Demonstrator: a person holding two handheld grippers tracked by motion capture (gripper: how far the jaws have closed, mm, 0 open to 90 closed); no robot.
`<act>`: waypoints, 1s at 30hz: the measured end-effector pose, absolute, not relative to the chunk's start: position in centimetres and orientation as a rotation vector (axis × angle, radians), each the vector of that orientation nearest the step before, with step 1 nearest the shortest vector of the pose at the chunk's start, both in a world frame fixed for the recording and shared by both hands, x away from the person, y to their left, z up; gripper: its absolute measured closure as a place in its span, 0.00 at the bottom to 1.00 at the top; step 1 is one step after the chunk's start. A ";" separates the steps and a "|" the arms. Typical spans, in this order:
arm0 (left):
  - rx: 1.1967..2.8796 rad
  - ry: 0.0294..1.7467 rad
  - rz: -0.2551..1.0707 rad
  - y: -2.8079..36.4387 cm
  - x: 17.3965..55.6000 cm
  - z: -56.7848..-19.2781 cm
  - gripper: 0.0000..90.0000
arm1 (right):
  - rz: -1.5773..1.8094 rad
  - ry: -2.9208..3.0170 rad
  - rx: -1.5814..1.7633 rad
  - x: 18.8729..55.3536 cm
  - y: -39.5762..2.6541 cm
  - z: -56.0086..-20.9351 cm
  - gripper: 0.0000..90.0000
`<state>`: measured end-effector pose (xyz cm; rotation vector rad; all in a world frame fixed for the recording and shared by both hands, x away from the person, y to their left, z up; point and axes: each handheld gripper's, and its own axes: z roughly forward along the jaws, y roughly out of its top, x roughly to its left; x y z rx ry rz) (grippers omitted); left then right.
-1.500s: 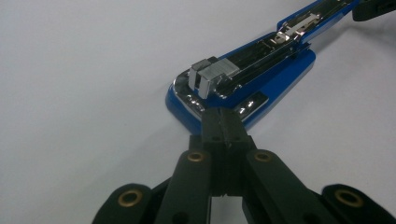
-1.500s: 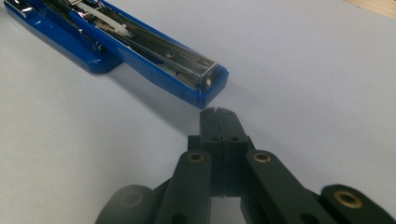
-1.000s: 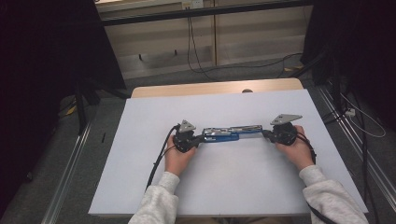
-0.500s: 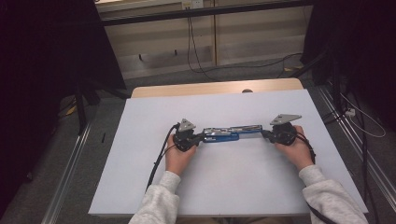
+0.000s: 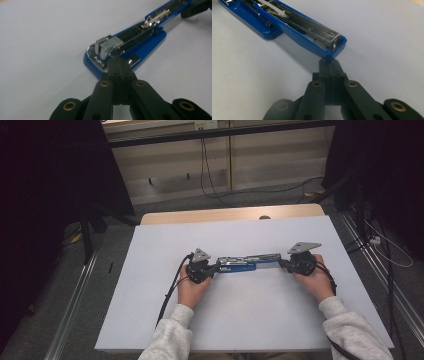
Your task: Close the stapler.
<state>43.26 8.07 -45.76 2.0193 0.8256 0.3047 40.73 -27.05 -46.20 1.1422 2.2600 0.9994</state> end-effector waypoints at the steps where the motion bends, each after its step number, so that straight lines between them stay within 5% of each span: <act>1: 2.021 0.818 0.308 8.1 43.4 -45.7 1.00 | 1.003 2.261 1.141 40.8 -27.1 -46.2 1.00; 30: 2.025 0.823 0.293 7.9 43.3 -45.9 1.00 | 1.036 2.261 1.085 41.1 -25.5 -44.4 1.00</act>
